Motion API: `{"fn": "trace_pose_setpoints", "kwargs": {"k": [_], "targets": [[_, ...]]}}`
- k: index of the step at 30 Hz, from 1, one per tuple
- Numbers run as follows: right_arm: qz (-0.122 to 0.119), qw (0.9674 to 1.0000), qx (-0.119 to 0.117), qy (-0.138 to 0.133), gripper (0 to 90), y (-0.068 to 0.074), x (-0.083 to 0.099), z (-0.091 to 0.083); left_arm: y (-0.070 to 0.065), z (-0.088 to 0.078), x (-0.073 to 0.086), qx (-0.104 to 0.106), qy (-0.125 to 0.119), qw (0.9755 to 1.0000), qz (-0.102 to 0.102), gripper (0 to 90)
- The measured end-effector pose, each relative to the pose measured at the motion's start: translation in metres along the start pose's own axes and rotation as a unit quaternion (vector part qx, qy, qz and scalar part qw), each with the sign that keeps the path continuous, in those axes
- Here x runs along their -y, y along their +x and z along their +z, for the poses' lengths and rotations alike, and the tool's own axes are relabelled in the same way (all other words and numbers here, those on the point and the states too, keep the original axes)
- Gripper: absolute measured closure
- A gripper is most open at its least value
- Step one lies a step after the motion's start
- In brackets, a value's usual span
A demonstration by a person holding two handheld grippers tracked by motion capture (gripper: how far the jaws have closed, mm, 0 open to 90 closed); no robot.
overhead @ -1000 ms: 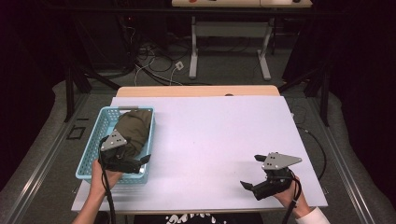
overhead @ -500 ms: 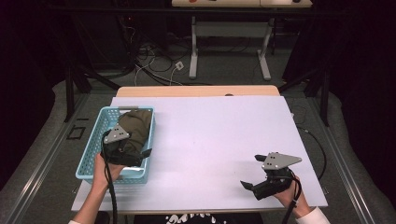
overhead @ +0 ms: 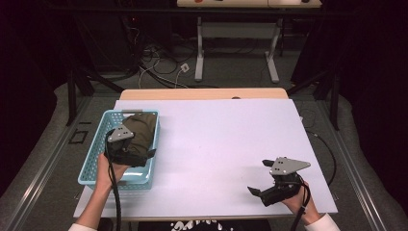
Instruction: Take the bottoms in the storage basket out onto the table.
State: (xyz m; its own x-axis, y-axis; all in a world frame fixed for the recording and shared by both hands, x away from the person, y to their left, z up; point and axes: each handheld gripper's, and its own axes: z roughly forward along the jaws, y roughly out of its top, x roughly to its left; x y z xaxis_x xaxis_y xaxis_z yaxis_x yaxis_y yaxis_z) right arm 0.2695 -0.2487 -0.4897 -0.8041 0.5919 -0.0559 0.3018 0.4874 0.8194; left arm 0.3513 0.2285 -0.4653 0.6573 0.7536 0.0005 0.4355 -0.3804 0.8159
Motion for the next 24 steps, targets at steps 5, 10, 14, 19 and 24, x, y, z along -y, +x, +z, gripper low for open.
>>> {"fn": "trace_pose_setpoints", "kwargs": {"k": [5,10,14,19,24], "targets": [[0.000,1.0000,0.001,0.001,0.2,0.000,0.000,0.000,0.002,0.001,-0.002,-0.001,0.002,1.0000,0.001,0.0],[-0.001,1.0000,0.001,0.002,0.3,0.000,0.000,0.000,0.007,0.004,-0.003,-0.004,0.009,1.0000,0.000,0.0],[-0.001,1.0000,0.000,0.004,0.4,0.000,0.000,0.000,0.009,0.006,-0.005,-0.005,0.014,0.9999,0.000,0.0],[-0.002,1.0000,0.000,0.004,0.4,0.000,0.000,0.000,0.012,0.008,-0.006,-0.013,0.022,0.9997,0.003,0.0],[-0.002,1.0000,0.000,0.005,0.5,0.000,0.000,0.000,0.020,0.009,-0.007,-0.015,0.023,0.9996,-0.001,0.0]]}}
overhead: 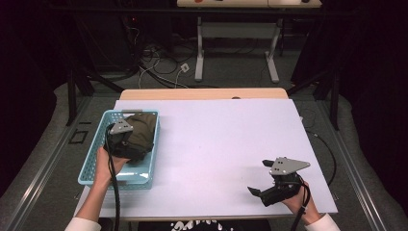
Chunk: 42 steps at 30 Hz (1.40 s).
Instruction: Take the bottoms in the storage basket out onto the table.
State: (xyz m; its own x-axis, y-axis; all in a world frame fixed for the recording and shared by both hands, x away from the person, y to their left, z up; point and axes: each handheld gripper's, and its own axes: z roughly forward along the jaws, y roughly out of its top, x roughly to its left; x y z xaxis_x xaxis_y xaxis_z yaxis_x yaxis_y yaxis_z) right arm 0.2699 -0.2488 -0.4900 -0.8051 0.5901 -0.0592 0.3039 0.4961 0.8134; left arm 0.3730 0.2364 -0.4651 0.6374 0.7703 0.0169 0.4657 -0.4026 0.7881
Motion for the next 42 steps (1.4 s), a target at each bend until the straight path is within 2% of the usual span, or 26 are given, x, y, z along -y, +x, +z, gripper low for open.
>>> {"fn": "trace_pose_setpoints", "kwargs": {"k": [6,18,20,27,38,42], "targets": [[0.000,1.0000,0.000,0.000,0.5,0.000,0.000,0.000,0.007,0.003,0.000,0.001,0.007,1.0000,-0.006,0.0],[0.000,1.0000,0.001,0.002,0.6,0.000,0.000,0.001,0.020,0.009,0.001,-0.015,0.023,0.9995,-0.013,0.0],[0.000,1.0000,0.001,0.002,0.6,0.000,0.000,0.001,0.025,0.013,0.002,-0.015,0.036,0.9991,-0.014,0.0],[-0.002,1.0000,0.001,0.003,0.6,0.000,0.000,0.001,0.031,0.016,0.003,-0.022,0.042,0.9987,-0.019,0.0],[-0.003,1.0000,0.000,0.004,0.6,0.000,0.000,0.001,0.042,0.025,0.002,-0.029,0.061,0.9975,-0.021,0.0],[-0.003,1.0000,-0.001,0.005,0.6,0.000,0.000,0.002,0.043,0.028,0.001,-0.034,0.071,0.9968,-0.015,0.0]]}}
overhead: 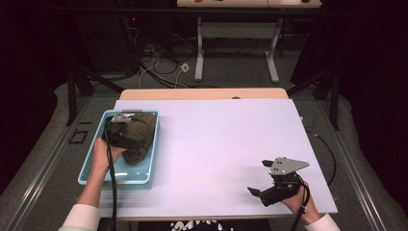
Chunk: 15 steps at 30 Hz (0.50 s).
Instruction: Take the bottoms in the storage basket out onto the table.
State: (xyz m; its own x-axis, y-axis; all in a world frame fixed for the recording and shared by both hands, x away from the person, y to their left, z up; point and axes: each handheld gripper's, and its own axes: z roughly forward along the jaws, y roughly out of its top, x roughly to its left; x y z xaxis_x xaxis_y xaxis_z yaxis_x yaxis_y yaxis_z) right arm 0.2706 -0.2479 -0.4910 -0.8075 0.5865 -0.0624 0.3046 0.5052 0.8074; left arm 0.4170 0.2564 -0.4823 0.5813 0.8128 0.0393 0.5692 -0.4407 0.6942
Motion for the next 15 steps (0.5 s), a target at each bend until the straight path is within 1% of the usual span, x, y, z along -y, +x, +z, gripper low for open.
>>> {"fn": "trace_pose_setpoints", "kwargs": {"k": [3,5,7,8,11,13,14,15], "targets": [[0.001,1.0000,-0.001,0.001,0.6,0.000,0.000,0.000,0.002,0.003,-0.001,-0.003,0.007,1.0000,0.002,0.0],[0.001,1.0000,-0.001,0.002,0.6,0.000,0.000,0.001,0.003,0.006,-0.001,-0.010,0.019,0.9997,0.004,0.0],[0.001,1.0000,-0.002,0.002,0.6,0.000,0.000,0.001,0.004,0.007,-0.001,-0.008,0.023,0.9997,0.003,0.0],[0.001,1.0000,-0.002,0.001,0.6,0.000,0.000,0.001,0.006,0.009,-0.001,-0.014,0.027,0.9995,0.003,0.0],[0.002,1.0000,-0.003,0.003,0.6,0.000,0.000,0.001,0.007,0.011,-0.001,-0.012,0.032,0.9994,0.000,0.0],[0.001,1.0000,-0.004,0.002,0.6,0.000,0.000,0.002,0.008,0.014,-0.001,-0.019,0.040,0.9990,0.004,0.0],[0.001,1.0000,-0.004,0.002,0.6,0.000,0.000,0.002,0.008,0.015,-0.002,-0.018,0.042,0.9990,0.004,0.0],[0.001,1.0000,-0.004,0.003,0.6,0.000,0.000,0.002,0.008,0.017,-0.002,-0.021,0.047,0.9987,0.005,0.0]]}}
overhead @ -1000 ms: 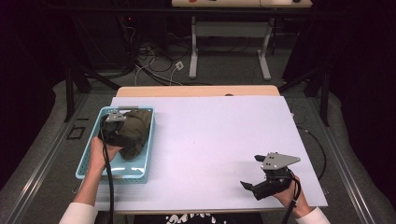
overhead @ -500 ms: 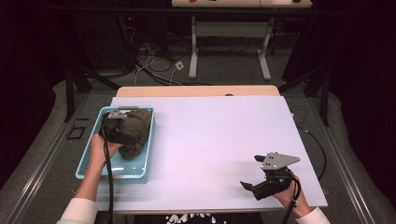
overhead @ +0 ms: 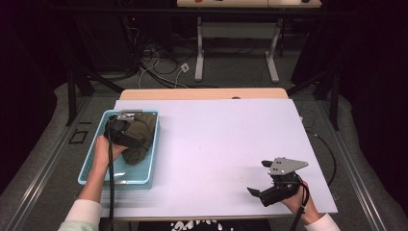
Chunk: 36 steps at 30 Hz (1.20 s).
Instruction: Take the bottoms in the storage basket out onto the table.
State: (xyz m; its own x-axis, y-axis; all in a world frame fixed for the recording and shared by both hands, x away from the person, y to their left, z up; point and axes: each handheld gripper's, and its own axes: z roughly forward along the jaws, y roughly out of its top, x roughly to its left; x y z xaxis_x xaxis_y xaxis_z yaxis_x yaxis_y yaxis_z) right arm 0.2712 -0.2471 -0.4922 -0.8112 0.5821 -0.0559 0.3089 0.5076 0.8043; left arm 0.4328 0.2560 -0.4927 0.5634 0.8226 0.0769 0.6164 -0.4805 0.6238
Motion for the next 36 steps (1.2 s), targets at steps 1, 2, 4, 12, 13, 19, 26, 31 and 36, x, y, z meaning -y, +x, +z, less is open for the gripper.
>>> {"fn": "trace_pose_setpoints", "kwargs": {"k": [1,2,4,12,13,19,26,31,36], "targets": [[0.000,1.0000,0.000,0.000,0.6,0.000,0.000,0.000,0.000,0.000,0.000,0.000,0.000,1.0000,0.000,0.0],[0.000,1.0000,0.000,0.000,0.6,0.000,0.000,0.000,0.000,0.001,0.000,0.001,0.001,1.0000,0.000,0.0],[0.000,1.0000,-0.002,-0.001,0.6,0.000,0.000,0.000,0.001,0.002,-0.001,-0.003,0.004,1.0000,0.000,0.0],[0.000,1.0000,-0.002,0.000,0.6,0.000,0.000,0.000,0.007,0.008,0.001,-0.012,0.020,0.9997,-0.006,0.0],[0.000,1.0000,-0.002,0.001,0.6,0.000,0.000,0.001,0.007,0.009,0.002,-0.012,0.022,0.9997,-0.007,0.0],[-0.002,1.0000,-0.004,0.001,0.6,0.000,0.000,0.001,0.013,0.015,0.003,0.002,0.031,0.9993,-0.018,0.0],[-0.002,1.0000,-0.005,0.003,0.6,0.000,0.000,0.001,0.012,0.022,0.004,0.015,0.049,0.9986,-0.015,0.0],[-0.002,1.0000,-0.006,0.004,0.6,0.001,0.000,0.001,0.008,0.025,0.004,0.010,0.067,0.9977,-0.007,4.4],[-0.004,1.0000,-0.005,0.004,0.6,0.001,0.000,0.001,0.009,0.026,0.004,0.009,0.071,0.9973,-0.015,16.8]]}}
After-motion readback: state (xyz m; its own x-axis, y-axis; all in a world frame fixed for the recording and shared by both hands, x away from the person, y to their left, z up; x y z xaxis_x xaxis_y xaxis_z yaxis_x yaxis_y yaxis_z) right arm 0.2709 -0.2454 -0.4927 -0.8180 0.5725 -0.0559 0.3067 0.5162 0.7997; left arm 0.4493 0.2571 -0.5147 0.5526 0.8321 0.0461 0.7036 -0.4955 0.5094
